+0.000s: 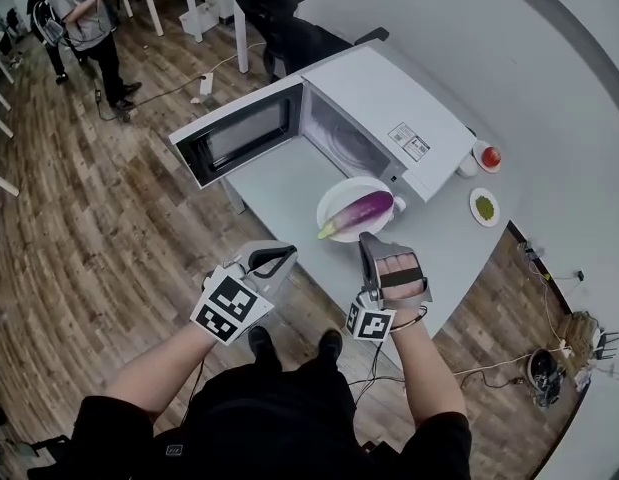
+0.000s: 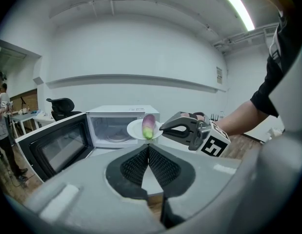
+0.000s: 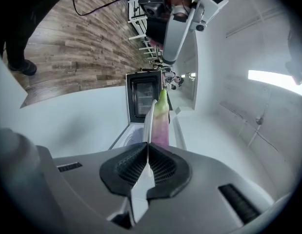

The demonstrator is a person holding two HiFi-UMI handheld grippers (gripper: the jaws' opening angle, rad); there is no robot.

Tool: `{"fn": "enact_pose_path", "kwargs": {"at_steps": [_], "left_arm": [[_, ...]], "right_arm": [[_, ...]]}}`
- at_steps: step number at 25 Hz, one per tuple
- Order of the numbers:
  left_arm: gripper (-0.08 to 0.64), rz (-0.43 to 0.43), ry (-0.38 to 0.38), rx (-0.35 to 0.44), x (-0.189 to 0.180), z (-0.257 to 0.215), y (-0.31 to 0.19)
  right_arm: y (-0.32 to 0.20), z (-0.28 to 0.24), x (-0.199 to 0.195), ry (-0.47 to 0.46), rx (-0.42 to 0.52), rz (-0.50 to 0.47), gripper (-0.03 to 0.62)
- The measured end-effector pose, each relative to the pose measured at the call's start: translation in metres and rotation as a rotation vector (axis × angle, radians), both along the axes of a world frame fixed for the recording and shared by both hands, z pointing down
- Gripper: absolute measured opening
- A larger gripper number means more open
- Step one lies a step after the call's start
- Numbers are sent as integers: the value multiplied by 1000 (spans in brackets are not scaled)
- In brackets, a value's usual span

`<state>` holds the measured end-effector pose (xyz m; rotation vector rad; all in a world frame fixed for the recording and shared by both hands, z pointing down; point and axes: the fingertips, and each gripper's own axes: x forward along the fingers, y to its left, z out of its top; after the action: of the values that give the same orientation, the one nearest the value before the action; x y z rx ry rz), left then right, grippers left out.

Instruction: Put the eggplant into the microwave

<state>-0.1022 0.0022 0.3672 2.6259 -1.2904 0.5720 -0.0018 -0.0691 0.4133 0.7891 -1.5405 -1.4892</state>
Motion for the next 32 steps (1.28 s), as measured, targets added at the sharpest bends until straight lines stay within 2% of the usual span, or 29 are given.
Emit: {"fn": "enact_pose_path", "kwargs": {"at_steps": [10,18,24,28,32], "left_arm": [[8,-40,36,15,-43,-2,-2],[8,-82,55,18,-44,-1,-26],[8,-118,32,39,-42,-3,-52],[8,-113,27,49,-40,-7,-59],[8,-94,23,40,-53,-6,-72]], "right_arm": [[-9,-8,-36,-43,-3,61,23],[-22,-12,-45,-27,-2,13,23],[-38,-11,-51,-61,-11,-10,23],[-43,-9,-56,-67,-16,-21,23],[-52,-10,-67,-71,-22,-5,23]]}}
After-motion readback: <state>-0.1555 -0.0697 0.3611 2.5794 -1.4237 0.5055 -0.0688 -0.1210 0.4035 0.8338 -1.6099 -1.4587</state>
